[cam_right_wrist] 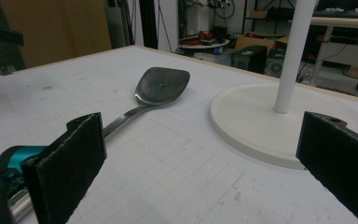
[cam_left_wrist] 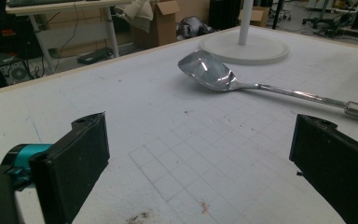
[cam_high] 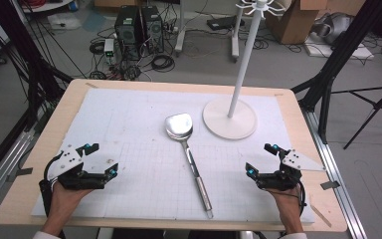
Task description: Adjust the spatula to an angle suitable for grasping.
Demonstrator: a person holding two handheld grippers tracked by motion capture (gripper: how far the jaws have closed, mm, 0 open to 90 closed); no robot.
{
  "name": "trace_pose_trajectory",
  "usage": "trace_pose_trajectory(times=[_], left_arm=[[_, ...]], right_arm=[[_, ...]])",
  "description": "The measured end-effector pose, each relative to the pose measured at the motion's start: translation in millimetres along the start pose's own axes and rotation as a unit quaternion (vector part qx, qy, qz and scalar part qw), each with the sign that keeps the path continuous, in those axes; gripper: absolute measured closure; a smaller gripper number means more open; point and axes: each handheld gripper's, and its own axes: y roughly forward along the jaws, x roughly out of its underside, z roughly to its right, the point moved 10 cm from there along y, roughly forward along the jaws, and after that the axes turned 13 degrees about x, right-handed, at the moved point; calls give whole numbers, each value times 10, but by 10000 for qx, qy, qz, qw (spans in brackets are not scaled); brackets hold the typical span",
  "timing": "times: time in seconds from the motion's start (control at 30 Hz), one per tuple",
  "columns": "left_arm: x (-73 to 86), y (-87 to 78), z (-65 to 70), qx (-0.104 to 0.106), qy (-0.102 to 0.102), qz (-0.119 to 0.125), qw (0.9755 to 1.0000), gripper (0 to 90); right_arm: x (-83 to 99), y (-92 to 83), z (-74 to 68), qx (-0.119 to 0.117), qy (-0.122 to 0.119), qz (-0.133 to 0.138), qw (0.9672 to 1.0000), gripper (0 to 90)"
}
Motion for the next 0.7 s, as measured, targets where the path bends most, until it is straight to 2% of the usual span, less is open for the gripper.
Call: trace_pose_trajectory(times=[0.3,0.53,0.7], left_arm=[[14,1,-15,-68,-16,-26,10000,52],[13,-13,22,-29,39,-52,10000,52],[16,-9,9,-5,4,-45,10000,52]], right_arm=[[41,45,26,-24,51,-84,9999,3],[-14,15,-18,-128,11,-36,9999,3],[-86,15,-86,-265,-228,-89,9993,3]])
